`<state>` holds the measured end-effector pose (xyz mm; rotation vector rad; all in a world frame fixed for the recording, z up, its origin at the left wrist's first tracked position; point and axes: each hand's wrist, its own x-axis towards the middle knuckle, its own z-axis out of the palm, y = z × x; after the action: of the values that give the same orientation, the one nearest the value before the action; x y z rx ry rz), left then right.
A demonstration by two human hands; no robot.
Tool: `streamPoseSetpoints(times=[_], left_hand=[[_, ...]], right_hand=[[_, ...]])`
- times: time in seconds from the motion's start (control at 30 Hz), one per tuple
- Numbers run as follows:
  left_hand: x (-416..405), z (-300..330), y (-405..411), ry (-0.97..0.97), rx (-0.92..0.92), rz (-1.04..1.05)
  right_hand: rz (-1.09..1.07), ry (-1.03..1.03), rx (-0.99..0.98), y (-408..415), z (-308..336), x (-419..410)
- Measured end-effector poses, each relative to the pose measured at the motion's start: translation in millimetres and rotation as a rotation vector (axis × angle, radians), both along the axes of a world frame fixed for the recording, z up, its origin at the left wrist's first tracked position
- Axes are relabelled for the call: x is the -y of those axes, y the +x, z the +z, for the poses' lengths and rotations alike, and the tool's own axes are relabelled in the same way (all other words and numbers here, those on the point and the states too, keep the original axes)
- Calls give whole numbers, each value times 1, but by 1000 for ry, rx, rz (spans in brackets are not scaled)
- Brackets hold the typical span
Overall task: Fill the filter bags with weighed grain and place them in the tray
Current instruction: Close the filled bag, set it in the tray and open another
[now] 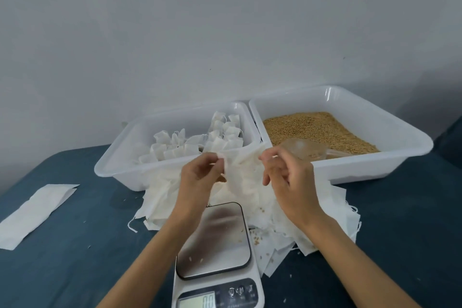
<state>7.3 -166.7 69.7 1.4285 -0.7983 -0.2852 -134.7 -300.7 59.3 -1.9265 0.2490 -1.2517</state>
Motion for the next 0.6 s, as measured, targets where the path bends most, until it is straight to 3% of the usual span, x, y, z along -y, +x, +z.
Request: streamPoseSetpoints(times=[0.07, 0.2, 0.43, 0.6], left_hand=[[-4, -2, -2, -67, -181, -102], [-3, -7, -13, -79, -292, -184], [-5, -5, -10, -137, -485, -392], [-8, -10, -16, -23, -241, -415]], right_hand=[[88, 43, -92, 2, -1, -2], [203, 152, -224, 4, -5, -6], [50, 38, -257, 5, -8, -3], [2, 39, -247, 5, -7, -4]])
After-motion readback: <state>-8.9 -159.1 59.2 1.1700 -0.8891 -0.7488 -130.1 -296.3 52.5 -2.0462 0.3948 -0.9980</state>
